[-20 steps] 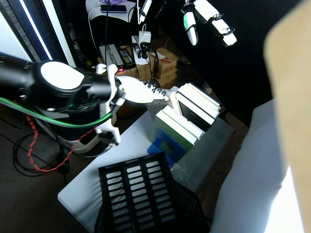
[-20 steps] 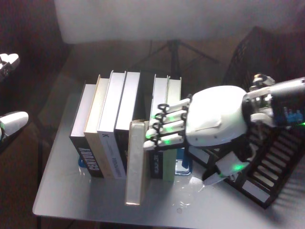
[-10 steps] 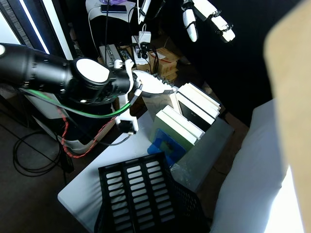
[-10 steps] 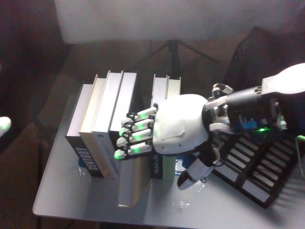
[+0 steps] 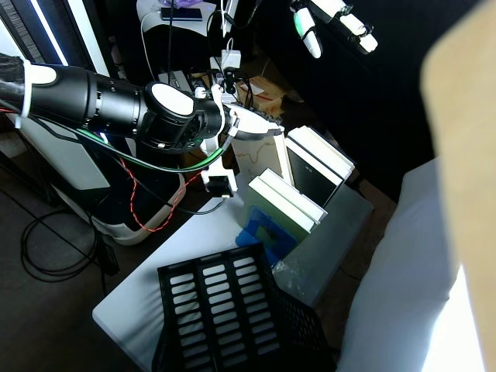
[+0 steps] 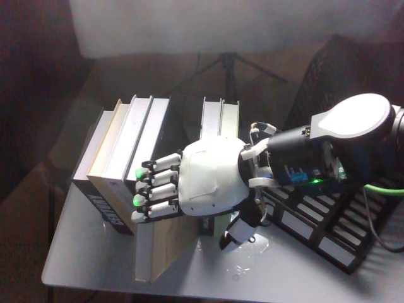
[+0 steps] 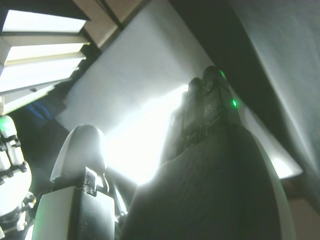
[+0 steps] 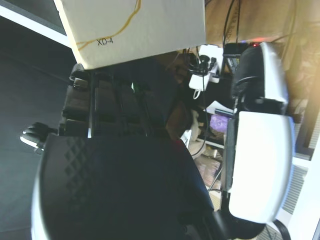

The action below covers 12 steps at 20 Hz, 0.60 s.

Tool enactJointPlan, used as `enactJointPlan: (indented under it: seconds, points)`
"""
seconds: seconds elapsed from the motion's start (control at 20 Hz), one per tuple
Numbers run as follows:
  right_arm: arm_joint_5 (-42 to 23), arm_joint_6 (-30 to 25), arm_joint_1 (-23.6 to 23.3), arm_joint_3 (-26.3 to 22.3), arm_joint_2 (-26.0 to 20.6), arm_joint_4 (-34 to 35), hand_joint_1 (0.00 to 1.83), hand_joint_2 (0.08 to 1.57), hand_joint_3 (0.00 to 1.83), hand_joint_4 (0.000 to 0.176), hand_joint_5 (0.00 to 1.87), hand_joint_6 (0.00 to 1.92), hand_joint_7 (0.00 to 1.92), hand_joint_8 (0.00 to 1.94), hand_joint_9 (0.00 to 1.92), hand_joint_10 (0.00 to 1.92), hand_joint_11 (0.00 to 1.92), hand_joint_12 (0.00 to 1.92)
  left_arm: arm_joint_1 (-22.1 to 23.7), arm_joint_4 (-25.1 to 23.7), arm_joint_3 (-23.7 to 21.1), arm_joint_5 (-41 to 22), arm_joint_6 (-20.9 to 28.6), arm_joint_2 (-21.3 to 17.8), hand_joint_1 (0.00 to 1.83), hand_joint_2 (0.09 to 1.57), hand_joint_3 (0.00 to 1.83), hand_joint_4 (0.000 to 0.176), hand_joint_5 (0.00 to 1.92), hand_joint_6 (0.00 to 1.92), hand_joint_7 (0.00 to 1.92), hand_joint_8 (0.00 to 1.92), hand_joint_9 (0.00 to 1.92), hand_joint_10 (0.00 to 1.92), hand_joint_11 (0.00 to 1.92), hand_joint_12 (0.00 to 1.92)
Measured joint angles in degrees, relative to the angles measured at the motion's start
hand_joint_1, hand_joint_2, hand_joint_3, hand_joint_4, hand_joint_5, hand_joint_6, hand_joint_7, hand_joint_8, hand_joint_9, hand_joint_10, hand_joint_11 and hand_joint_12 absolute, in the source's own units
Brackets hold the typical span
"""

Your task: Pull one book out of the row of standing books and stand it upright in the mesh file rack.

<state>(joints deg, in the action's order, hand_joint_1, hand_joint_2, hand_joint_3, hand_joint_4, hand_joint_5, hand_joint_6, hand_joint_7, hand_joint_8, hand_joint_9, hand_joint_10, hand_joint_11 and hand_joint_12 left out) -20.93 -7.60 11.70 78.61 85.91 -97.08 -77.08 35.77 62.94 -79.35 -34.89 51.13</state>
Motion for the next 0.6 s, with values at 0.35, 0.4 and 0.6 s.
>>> enactJointPlan:
  seconds: [0.35,0.4,0.6]
  points:
    - [1.14,0.11,1.07,0.17,0.28,-0.31,0.89,0.98,0.00,0.000,0.04,0.02,0.00,0.00,0.00,0.00,0.00,0.00,0.00,-0.13,0.15,-0.15,0.26,0.02,0.69,1.39,0.00,0.023,0.00,0.00,0.00,0.00,0.00,0.00,0.00,0.00]
    - [1.40,0.24,1.44,0.35,0.50,-0.31,0.88,1.01,0.00,0.000,0.05,0.02,0.00,0.00,0.00,0.00,0.00,0.00,0.00,-0.11,0.15,-0.22,0.26,0.02,0.66,1.40,0.00,0.030,0.00,0.00,0.00,0.00,0.00,0.00,0.00,0.00]
    - [2.08,0.31,1.84,0.07,0.83,-0.31,0.90,0.89,0.00,0.000,0.11,0.00,0.06,0.02,0.08,0.00,0.00,0.15,0.00,-0.07,0.15,-0.48,0.28,0.02,0.69,1.39,0.00,0.039,0.00,0.00,0.00,0.00,0.00,0.00,0.00,0.00]
